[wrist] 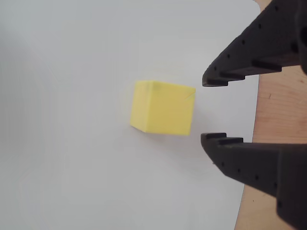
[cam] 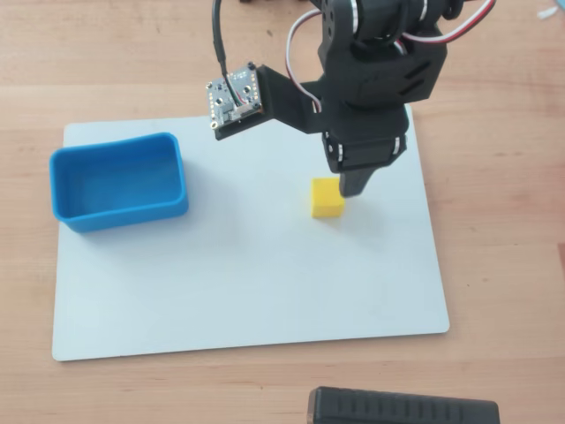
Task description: Pick up yellow cube and drop it in the blue rectangular bin
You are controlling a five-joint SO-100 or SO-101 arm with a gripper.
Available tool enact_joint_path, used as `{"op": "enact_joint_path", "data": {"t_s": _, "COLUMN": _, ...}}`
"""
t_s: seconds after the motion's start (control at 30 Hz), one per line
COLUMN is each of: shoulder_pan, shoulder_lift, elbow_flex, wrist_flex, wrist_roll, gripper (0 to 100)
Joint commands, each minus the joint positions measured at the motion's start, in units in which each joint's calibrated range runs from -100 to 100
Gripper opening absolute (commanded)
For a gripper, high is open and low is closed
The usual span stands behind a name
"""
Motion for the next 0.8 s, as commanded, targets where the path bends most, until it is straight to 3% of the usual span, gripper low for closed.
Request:
{"op": "enact_joint_path", "data": {"t_s": 0.0, "shoulder_pan": -0.4, "shoulder_lift": -0.5, "elbow_flex": -8.2, "wrist_flex": 1.9, "wrist_roll": -0.5, "gripper": 18}}
{"op": "enact_joint_path", "data": {"t_s": 0.43, "shoulder_pan": 3.0, "shoulder_lift": 0.5, "elbow_flex": -3.7, "wrist_flex": 2.8, "wrist_roll": -0.6, "gripper": 24}}
{"op": "enact_joint_path", "data": {"t_s": 0.77, "shoulder_pan": 2.3, "shoulder_lift": 0.7, "elbow_flex": 5.3, "wrist_flex": -3.2, "wrist_roll": -0.6, "gripper": 24}}
